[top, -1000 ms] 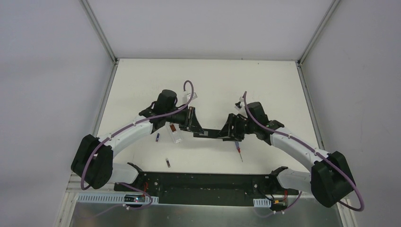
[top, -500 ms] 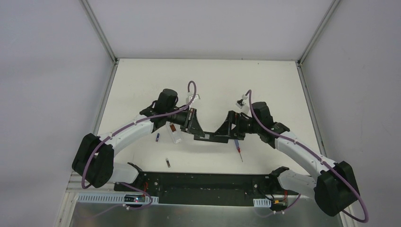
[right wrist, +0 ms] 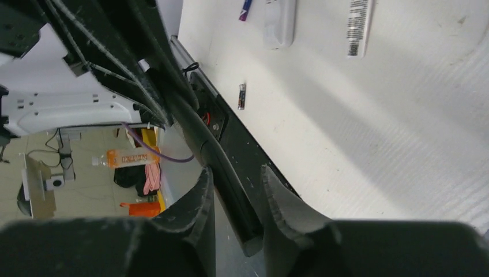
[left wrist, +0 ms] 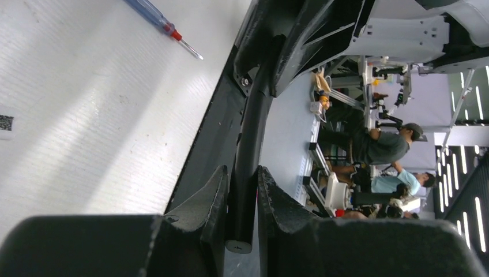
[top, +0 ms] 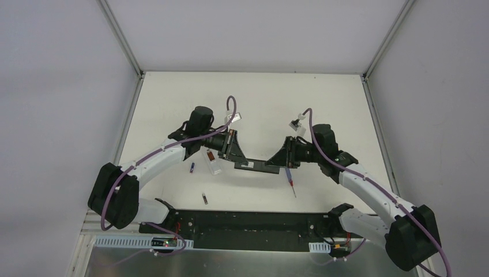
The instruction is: Unload the batteries from the remote control
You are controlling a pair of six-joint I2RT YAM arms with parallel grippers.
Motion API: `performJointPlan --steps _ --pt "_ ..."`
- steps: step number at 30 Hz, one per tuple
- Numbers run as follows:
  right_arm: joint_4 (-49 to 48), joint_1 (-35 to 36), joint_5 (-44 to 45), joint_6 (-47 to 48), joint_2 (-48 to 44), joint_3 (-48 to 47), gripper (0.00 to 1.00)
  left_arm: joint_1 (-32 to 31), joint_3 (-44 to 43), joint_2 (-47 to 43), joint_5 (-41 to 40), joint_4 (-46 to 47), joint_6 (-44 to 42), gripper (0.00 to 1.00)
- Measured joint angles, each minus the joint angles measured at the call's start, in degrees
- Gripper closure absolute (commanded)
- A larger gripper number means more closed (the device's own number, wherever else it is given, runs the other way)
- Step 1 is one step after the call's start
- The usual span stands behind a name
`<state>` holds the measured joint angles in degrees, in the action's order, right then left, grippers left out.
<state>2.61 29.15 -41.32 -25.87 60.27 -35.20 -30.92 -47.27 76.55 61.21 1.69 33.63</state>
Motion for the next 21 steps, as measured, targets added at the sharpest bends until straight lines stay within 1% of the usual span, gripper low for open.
performJointPlan --steps 1,3,4,5,6,11,15,17,19,20,21 --pt "-0.1 -0.2 -0.6 0.3 -0.8 0.1 0.82 0.6 0.2 0.0 0.5 -0.3 0.0 1.00" --pt "-0.1 -0.2 -1.7 1.0 -2.5 0.2 0.77 1.0 0.3 -0.1 2.0 -0.1 0.0 1.00" --pt "-0.2 -0.2 -1.7 1.1 -3.2 0.2 0.73 1.0 0.3 -0.2 2.6 0.3 0.0 1.00" --pt "-0.2 -0.2 -1.7 1.3 -3.7 0.2 0.61 1.0 0.3 -0.4 3.1 0.8 0.0 1.00" --pt "-0.2 -0.2 -1.6 1.3 -4.0 0.4 0.52 1.0 0.3 -0.5 3.3 1.0 0.0 1.00" --pt "1.1 -0.1 1.5 1.0 -4.4 1.5 0.38 0.5 0.3 -0.6 2.9 2.4 0.4 1.00" --pt "0.5 -0.1 1.5 -1.0 -4.0 2.1 0.23 0.5 0.3 -0.6 2.8 4.0 2.1 1.00" --pt "-0.4 -0.1 1.5 -1.7 -3.6 2.1 0.18 0.5 0.3 -0.6 2.8 5.2 3.1 1.00" --pt "-1.2 0.1 1.5 -2.5 -3.1 2.1 0.16 0.5 0.3 -0.6 2.8 6.6 3.9 1.00" --pt "-1.5 0.2 1.4 -2.9 -2.9 2.1 0.17 0.5 0.3 -0.6 2.8 7.0 4.3 1.00" --pt "-1.9 0.4 1.5 -3.1 -2.7 2.1 0.21 0.5 0.3 -0.6 2.8 7.3 4.5 1.00"
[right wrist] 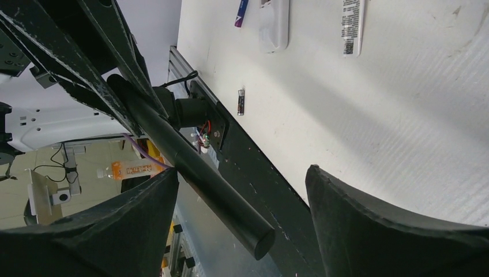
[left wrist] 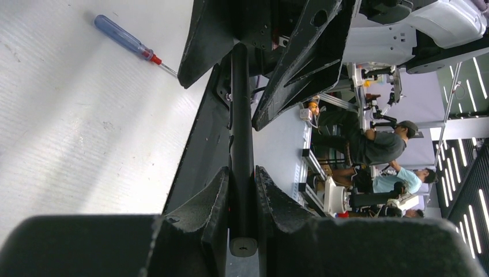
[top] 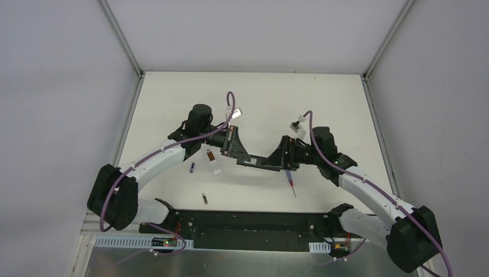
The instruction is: Unload the batteries from the remote control
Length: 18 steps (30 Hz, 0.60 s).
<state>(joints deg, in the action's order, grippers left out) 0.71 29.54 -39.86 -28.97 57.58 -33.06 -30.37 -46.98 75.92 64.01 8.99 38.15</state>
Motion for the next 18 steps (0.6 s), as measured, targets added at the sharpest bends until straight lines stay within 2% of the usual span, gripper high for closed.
performJointPlan --steps 7,16,18 --pt "-0.7 1.4 1.9 -0.6 0.7 -0.5 0.52 0.0 0.5 0.0 -1.4 0.7 0.5 1.00" --pt "3.2 1.6 6.3 2.1 -1.3 -1.1 0.56 0.3 1.9 -0.1 -3.2 1.5 0.2 1.00" --pt "3.6 1.6 6.8 2.3 -1.5 -1.1 0.52 0.3 1.9 -0.1 -3.3 1.6 0.1 1.00"
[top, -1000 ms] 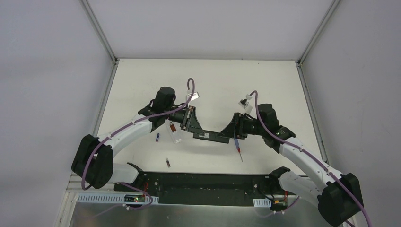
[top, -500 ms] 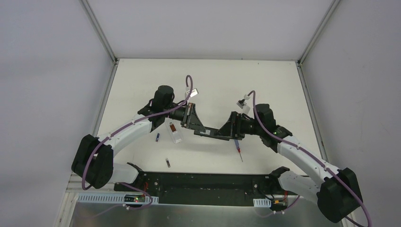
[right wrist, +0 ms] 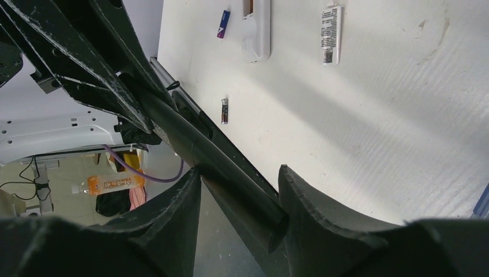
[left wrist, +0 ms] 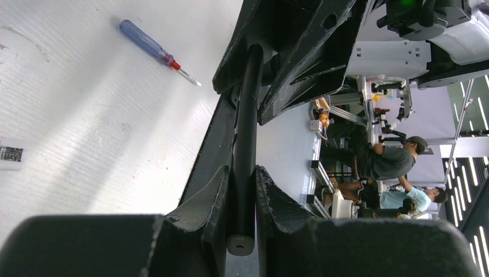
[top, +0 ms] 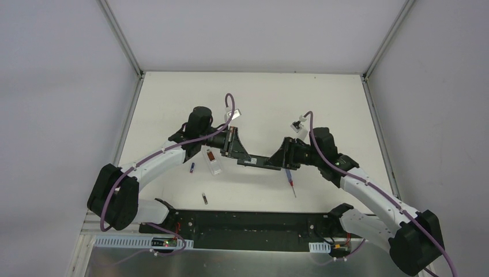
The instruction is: Unload the batteries from the remote control
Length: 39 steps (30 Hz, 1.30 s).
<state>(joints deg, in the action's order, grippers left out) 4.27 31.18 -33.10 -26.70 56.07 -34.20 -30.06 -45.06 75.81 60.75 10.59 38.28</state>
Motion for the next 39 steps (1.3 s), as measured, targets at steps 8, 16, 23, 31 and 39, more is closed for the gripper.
performJointPlan --steps 8,16,23,31,39 --pt "2.7 0.0 2.7 1.0 -0.1 -1.2 0.49 -0.3 0.0 0.0 -1.4 0.3 -0.4 1.00" --pt "11.0 -2.8 15.4 1.4 0.2 -1.7 0.46 0.2 0.0 0.0 -3.5 -3.3 -1.6 1.00" --pt "17.6 -4.0 22.3 2.6 1.3 -1.9 0.38 -0.3 1.0 -2.1 -0.5 -3.9 -1.4 1.00" --pt "17.7 -3.9 20.0 3.0 1.0 -2.5 0.37 -0.3 6.4 -0.8 -3.7 -5.1 -1.8 1.00" --pt "17.6 -3.9 20.8 2.3 2.9 -2.5 0.36 -0.3 8.6 5.4 -8.9 -7.8 -2.1 1.00"
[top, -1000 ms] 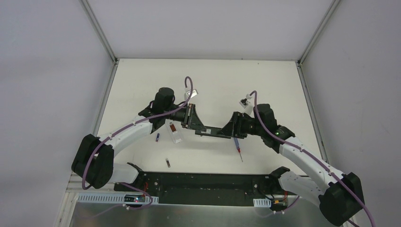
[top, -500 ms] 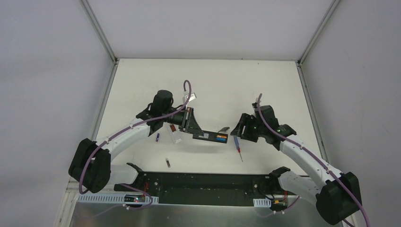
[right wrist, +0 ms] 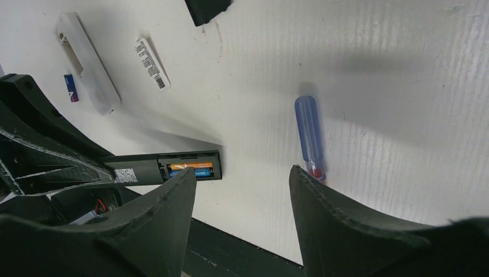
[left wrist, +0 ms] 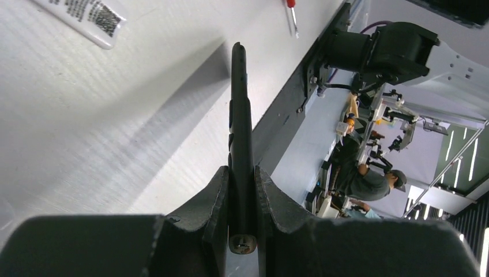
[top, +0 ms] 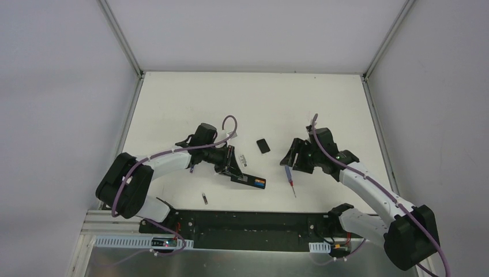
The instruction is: Unload the batteries from the remote control
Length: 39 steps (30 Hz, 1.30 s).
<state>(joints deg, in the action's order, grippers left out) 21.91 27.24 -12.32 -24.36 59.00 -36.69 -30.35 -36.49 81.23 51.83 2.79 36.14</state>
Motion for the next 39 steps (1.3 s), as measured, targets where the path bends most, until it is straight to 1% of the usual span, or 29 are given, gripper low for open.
performJointPlan --steps 3,6,11,12,14,17,20,22,24,27,29,33,39 --pt "0.0 0.0 1.0 -0.5 0.7 0.0 0.32 -0.1 -0.1 2.4 -0.3 -0.1 -0.1 1.00" --pt "0.7 0.0 2.4 -0.7 1.7 -0.3 0.29 -0.7 -1.2 4.8 0.1 0.1 -0.1 1.00" --pt "1.7 0.0 3.4 -0.7 3.1 -0.7 0.27 -3.6 -3.3 8.1 -0.3 1.5 0.0 0.99" --pt "1.8 0.0 3.5 -0.8 3.2 -0.7 0.26 -4.1 -3.5 8.5 -0.8 1.7 0.1 0.97" --pt "2.1 0.0 3.8 -0.9 3.6 -0.7 0.23 -4.6 -3.6 8.6 -1.9 1.7 0.3 0.91" --pt "2.7 0.0 4.9 -0.9 4.1 -0.7 0.21 -4.9 -3.6 8.6 -4.1 0.6 0.4 0.88" --pt "3.9 0.0 6.1 -0.8 4.9 -1.1 0.20 -4.9 -3.6 8.6 -5.8 -0.7 0.5 0.87" --pt "4.7 0.0 6.2 -0.6 6.2 -1.9 0.20 -4.9 -3.9 8.6 -6.6 -1.6 0.5 0.81" --pt "5.0 0.0 6.1 -0.5 7.4 -2.5 0.20 -5.0 -4.4 8.4 -8.1 -2.7 0.5 0.78" --pt "5.0 0.0 5.9 -0.4 9.0 -2.8 0.19 -5.0 -5.1 8.2 -11.5 -5.0 0.3 0.77" --pt "5.0 0.0 5.9 -0.5 9.7 -2.9 0.19 -5.0 -5.4 8.2 -12.3 -6.3 0.2 0.73" --pt "5.1 0.0 5.9 -0.4 10.6 -2.9 0.18 -5.0 -5.7 8.2 -15.2 -8.3 -1.0 0.61" --pt "5.1 0.0 4.8 -0.4 12.0 -2.9 0.19 -4.9 -5.7 8.4 -20.3 -11.9 -2.5 0.56"
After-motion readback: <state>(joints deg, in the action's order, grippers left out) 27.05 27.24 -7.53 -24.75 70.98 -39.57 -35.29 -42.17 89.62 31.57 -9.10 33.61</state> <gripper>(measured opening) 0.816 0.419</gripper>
